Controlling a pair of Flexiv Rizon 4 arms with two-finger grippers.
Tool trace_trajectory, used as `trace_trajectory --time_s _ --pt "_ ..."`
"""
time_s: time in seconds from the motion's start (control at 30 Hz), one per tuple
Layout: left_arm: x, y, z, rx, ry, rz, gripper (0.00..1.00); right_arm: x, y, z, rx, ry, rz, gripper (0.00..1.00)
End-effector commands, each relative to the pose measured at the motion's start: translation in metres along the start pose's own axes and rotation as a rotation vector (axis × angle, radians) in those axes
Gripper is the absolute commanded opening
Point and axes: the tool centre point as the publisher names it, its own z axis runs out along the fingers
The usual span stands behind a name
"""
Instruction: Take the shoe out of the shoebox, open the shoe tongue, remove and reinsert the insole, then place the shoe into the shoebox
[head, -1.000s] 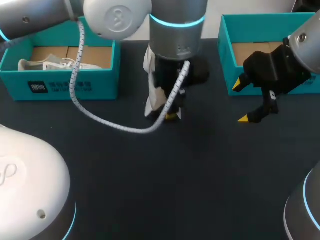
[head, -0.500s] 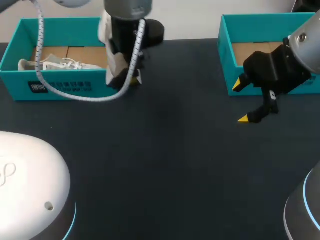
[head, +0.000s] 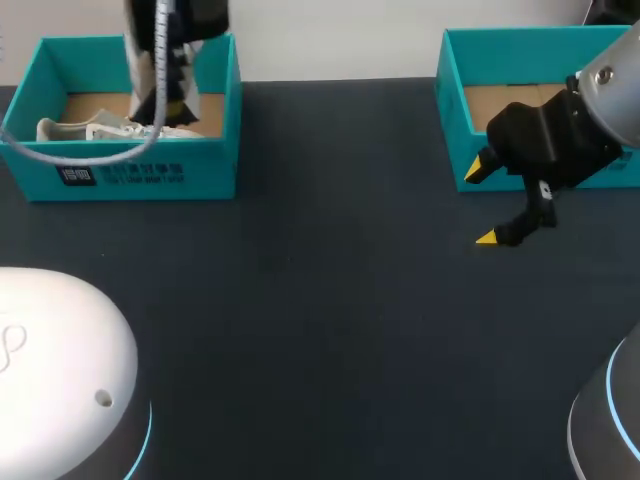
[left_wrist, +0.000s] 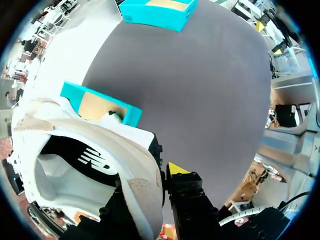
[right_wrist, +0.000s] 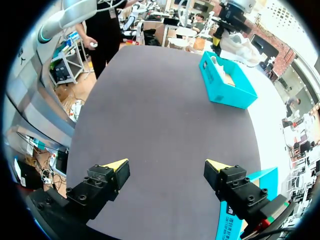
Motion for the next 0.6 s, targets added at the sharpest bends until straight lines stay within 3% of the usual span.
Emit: trace_trajectory --time_s 0.03,0.3,0.6 --pt "-0.042 0.028 -0.001 0.068 0.017 0.014 0.0 -0.001 0.0 0.002 0.002 0.0 0.0 1.0" --pt "-0.105 0.059 0.007 0.073 0.075 0.058 0.0 -0.001 0.0 0.002 0.002 0.0 0.0 1.0" --pt "-0.157 0.09 0.019 0.075 0.128 0.078 0.0 -0.001 0.0 0.002 0.002 0.0 0.0 1.0"
